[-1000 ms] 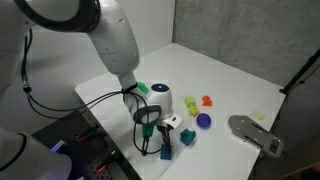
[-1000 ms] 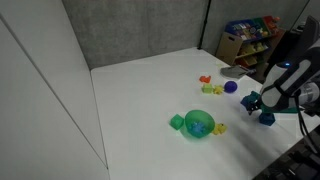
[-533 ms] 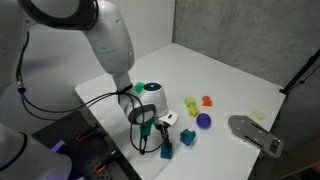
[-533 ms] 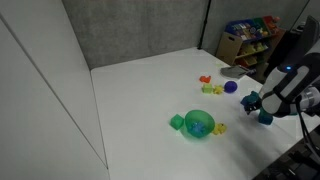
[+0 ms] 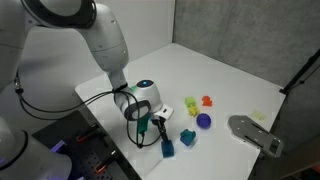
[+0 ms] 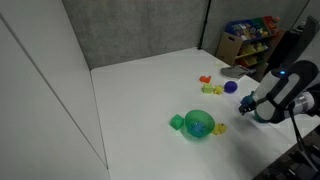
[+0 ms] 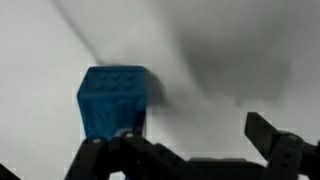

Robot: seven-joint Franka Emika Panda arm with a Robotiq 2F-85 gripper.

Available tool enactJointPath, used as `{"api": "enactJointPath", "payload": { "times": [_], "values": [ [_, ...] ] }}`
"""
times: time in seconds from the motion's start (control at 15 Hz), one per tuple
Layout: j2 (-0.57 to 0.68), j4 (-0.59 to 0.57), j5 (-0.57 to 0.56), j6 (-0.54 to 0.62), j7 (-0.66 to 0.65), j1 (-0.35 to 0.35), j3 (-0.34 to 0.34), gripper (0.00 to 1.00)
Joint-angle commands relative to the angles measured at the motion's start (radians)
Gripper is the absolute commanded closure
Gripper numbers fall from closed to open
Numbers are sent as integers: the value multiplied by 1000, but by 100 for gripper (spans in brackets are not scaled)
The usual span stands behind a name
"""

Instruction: Move the blue block to the left

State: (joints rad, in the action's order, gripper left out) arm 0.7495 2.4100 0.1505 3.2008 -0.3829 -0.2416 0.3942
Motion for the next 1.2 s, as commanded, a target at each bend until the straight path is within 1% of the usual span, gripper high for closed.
{"api": "enactJointPath", "payload": {
  "times": [0.0,0.2,0.4,0.53,0.67,0.8,1.07,1.13],
  "values": [
    [3,-4,42,21,32,-21,-4,0],
    [2,-5,51,26,34,-20,-20,0],
    [-15,1,51,40,43,1,-47,0],
    [-36,3,46,15,54,20,-58,0],
    [-57,10,43,-16,60,15,-36,0],
    [-85,17,40,-31,68,26,-18,0],
    [-91,6,36,-76,63,25,55,0],
    [-90,3,31,-82,64,41,52,0]
  ]
}}
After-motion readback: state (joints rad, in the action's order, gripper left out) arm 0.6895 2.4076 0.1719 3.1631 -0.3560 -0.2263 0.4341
